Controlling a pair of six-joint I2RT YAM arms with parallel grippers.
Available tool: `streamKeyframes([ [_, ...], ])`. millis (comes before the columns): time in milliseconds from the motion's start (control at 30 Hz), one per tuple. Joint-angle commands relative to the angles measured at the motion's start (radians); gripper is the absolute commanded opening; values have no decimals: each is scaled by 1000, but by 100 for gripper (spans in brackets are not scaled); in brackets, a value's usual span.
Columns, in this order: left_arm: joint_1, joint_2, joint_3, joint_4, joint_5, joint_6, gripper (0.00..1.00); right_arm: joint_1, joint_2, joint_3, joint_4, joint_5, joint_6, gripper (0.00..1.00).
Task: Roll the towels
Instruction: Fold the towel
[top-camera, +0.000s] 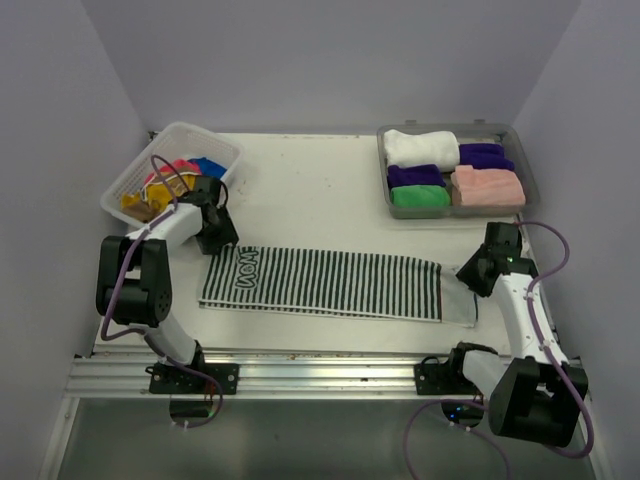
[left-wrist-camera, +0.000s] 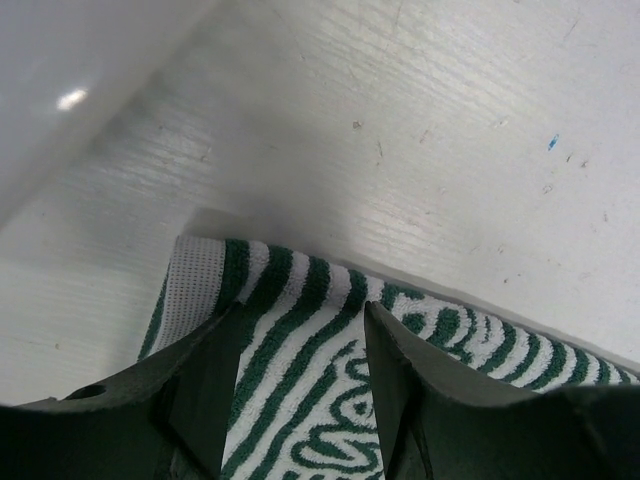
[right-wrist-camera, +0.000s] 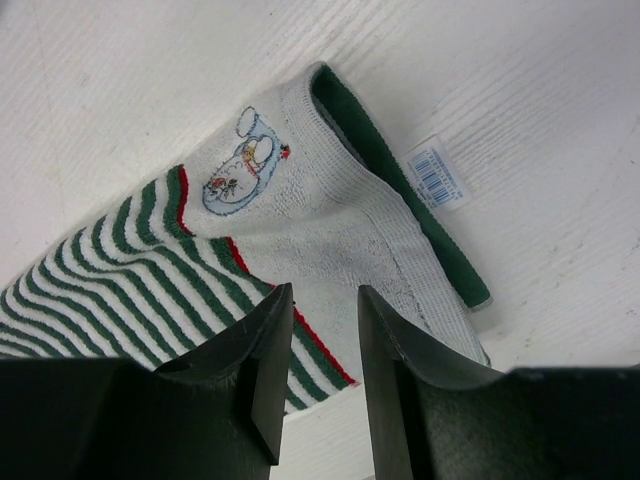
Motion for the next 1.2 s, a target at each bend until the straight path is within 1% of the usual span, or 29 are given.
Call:
streamKeyframes([
  [0,-25,-37,13,40,-18,-15,55,0,-33,32,-31,-20,-23,37],
  [167,-49,-37,-19,76,3,-45,56,0,-48,33,-31,-23,-21,39],
  [300,-65,44,-78,123,-29,-106,56,0,-40,23,-28,-29,-20,39],
  [400,-74,66,-92,116,-24,-115,55,0,-45,19,-31,-31,-21,39],
  [500,-91,9,-70,88,-47,-109,55,0,-48,24,-31,-32,-21,40],
  [600,-104,-60,20,25,-70,-92,56,0,-39,29,-30,-37,-23,41],
  [733,-129,-150,68,-38,-106,-80,57,0,-19,30,-22,-43,-27,41],
  [867,-126,-218,37,-79,-129,-72,59,0,1,32,-22,-51,-37,42],
  [933,-124,-233,-7,-91,-123,-75,59,-1,13,30,-19,-57,-43,44],
  [1000,-123,-255,-59,-76,-98,-75,59,0,53,36,-19,-60,-40,48],
  [1167,-123,-238,-115,-62,-87,-75,59,0,186,68,-20,-60,-38,50],
])
